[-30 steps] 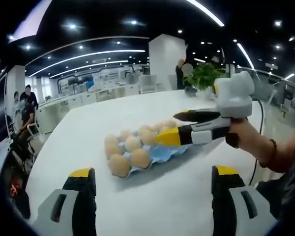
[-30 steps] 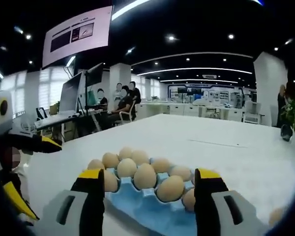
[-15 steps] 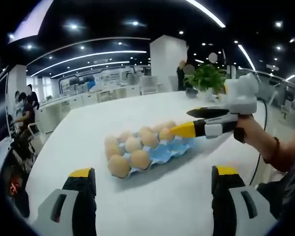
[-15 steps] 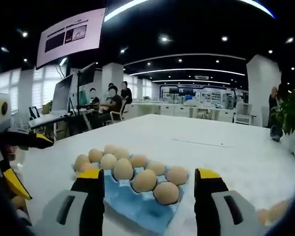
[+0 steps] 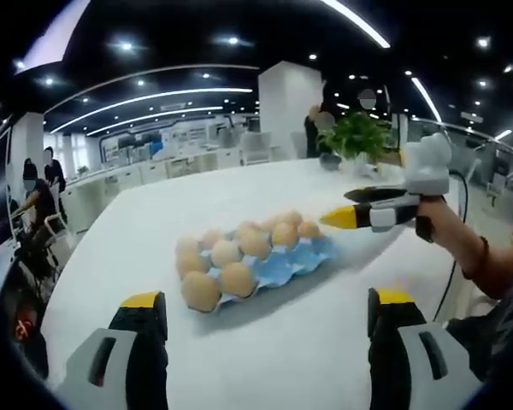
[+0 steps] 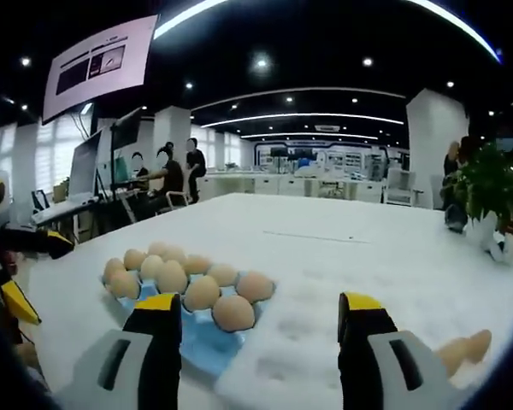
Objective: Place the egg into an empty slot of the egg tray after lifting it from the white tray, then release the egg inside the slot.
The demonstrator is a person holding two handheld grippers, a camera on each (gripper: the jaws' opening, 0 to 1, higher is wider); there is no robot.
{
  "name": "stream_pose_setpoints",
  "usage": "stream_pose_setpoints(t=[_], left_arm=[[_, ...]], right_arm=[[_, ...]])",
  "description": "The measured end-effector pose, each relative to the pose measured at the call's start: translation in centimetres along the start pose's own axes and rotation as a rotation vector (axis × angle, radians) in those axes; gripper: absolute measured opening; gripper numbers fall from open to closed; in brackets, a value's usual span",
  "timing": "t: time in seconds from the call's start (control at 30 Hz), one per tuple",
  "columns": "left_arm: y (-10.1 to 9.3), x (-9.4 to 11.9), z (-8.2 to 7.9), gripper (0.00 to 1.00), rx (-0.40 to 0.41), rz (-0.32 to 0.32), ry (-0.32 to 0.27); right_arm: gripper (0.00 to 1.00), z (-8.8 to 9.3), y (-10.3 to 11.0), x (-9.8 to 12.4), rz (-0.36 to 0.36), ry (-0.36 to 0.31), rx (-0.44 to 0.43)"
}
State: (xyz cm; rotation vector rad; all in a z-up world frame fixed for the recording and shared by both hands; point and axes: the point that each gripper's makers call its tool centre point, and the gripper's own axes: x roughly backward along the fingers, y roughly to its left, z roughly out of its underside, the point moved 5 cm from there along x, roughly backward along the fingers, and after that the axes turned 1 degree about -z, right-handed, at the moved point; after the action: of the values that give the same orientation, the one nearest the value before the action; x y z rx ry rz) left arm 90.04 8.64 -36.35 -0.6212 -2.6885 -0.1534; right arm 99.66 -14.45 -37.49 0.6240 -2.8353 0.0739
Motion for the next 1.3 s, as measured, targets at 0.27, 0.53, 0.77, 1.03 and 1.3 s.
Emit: stream_pose_setpoints(t=[0.27,0.53,0.77,1.03,1.3], left_arm=[[0.0,-0.1,0.0,0.99,0.004,-0.003,0.0],[-0.3,-0.3,0.0,0.99,0.003,0.002,0.003],[-0.4,-0.5,-0.2,0.99,0.003,0.011,-0.005],[-0.6,-0.6,-0.3,0.99,0.006,0.02,-0.012],[-0.8,-0.7,-0.4,0.99,0.001,0.024,-0.01]], right_arm=[[0.77,0.8,-2.2,1.4,0.048,0.019,-0.014],[0.76,1.5,-4.4,2.5,0.099,0.029,-0.036],[0.75,2.4,-5.7,3.3,0.113,0.043,-0.068],[0.73,3.0,-7.3,4.0,0.163,0.05,-0.064],[0.64,4.1,-8.0,4.4,0.188,0.067,-0.125]])
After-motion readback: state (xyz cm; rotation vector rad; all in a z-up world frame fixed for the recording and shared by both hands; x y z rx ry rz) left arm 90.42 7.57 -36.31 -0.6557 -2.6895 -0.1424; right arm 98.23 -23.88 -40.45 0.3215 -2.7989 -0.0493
